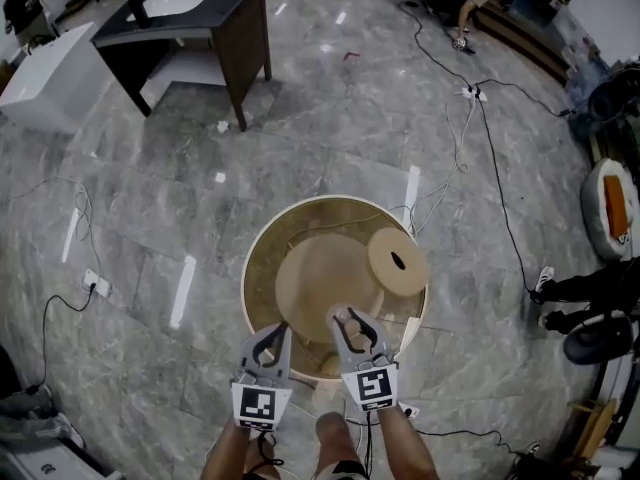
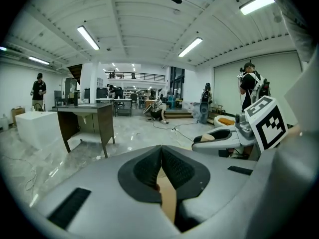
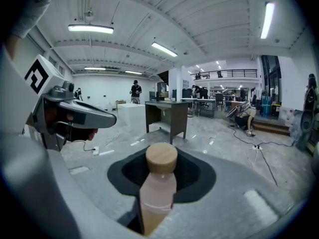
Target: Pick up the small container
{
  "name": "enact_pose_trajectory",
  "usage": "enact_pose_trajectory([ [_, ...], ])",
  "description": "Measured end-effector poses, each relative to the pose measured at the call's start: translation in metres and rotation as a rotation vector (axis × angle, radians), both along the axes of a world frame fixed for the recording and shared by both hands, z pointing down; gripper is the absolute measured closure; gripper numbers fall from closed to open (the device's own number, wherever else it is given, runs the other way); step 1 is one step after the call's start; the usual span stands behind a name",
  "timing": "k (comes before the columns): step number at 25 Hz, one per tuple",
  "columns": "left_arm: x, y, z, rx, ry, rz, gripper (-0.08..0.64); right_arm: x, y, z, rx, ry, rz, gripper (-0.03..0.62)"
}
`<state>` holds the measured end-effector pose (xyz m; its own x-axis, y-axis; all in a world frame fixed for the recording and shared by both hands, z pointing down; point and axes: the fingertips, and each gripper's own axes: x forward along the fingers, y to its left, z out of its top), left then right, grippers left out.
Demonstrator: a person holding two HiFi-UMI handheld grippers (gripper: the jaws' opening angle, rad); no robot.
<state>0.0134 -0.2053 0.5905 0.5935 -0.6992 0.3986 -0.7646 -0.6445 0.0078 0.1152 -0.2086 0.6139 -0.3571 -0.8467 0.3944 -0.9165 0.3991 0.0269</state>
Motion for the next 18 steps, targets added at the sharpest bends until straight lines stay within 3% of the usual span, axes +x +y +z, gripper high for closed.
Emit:
enact_pose_trajectory([
  [10, 0.021, 0.034, -0.137, 0.069, 0.029, 0.112, 0.541, 0.016, 0.05, -0.143, 0.051, -0.014, 0.101, 0.474],
  [18, 0.012, 0.078, -0.211, 0.126, 0.039, 0.198, 0.541, 0.018, 0.115, -0.225, 0.095, -0.007, 0.214, 0.474],
])
